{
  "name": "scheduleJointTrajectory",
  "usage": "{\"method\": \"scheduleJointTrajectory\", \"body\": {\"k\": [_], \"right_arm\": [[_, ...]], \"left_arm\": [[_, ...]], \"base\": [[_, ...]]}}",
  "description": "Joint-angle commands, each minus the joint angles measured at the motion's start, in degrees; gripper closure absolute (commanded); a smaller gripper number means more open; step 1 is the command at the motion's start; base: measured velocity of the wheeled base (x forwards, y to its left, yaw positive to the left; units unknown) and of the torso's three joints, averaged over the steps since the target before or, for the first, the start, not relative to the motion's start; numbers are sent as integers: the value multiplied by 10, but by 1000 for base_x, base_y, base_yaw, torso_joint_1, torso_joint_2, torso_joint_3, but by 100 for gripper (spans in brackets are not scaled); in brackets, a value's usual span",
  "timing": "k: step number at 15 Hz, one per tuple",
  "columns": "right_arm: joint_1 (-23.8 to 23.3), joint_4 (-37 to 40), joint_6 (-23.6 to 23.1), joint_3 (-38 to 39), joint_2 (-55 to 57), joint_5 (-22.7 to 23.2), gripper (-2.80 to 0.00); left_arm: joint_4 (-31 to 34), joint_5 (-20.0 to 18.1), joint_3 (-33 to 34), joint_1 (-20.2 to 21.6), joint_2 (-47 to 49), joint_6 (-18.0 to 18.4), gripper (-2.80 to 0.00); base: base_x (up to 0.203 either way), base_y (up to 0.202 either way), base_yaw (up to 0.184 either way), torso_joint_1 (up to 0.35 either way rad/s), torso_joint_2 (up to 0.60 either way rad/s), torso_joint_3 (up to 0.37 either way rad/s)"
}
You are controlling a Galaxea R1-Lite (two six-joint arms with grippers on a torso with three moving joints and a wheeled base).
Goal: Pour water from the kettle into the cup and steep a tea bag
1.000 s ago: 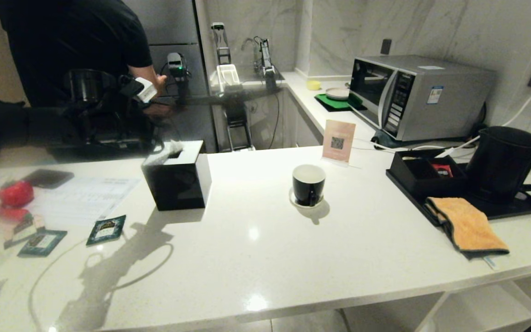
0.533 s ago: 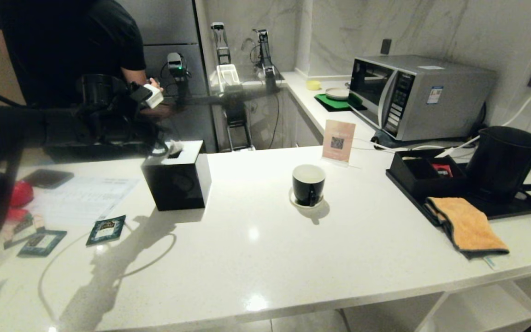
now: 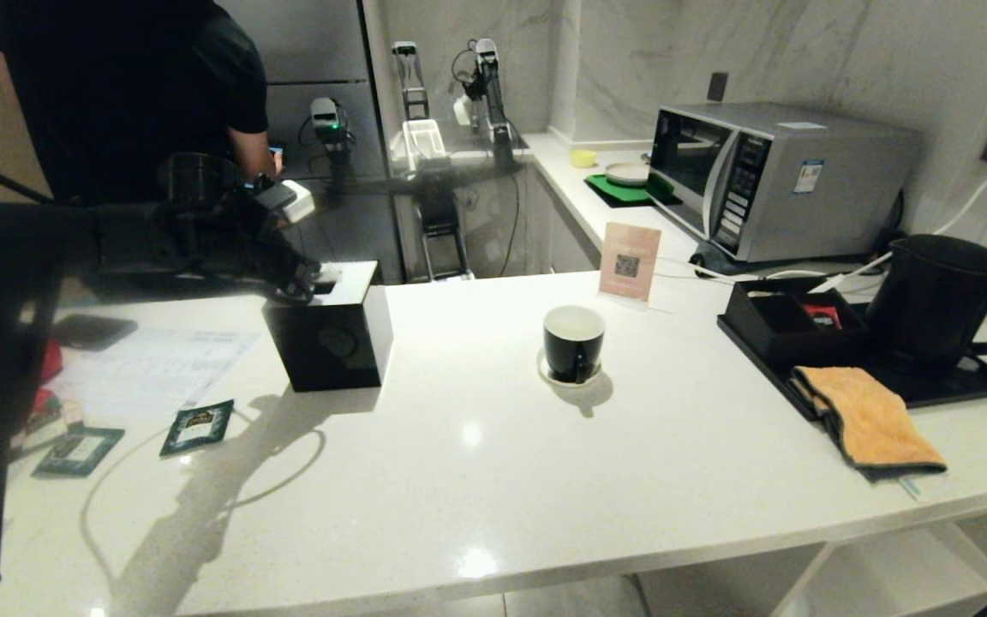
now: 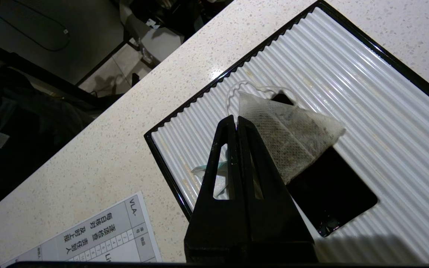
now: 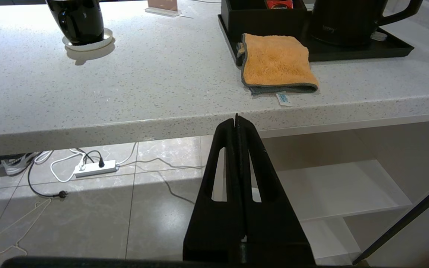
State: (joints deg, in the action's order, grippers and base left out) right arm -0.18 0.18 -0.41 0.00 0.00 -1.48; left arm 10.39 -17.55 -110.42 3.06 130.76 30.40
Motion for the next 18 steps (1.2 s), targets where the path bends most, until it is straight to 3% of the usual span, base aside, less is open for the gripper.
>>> {"method": "scheduleJointTrajectory", "body": {"k": [1, 18], "right_arm": [[0, 0, 0, 0, 1, 0, 0], [0, 0, 0, 0, 1, 0, 0]], "left_arm": [[2, -1, -1, 0, 2, 2, 0], [106, -11, 6, -6, -24, 9, 0]], "base": [[0, 0, 0, 0, 0, 0], [0, 0, 0, 0, 0, 0]]}}
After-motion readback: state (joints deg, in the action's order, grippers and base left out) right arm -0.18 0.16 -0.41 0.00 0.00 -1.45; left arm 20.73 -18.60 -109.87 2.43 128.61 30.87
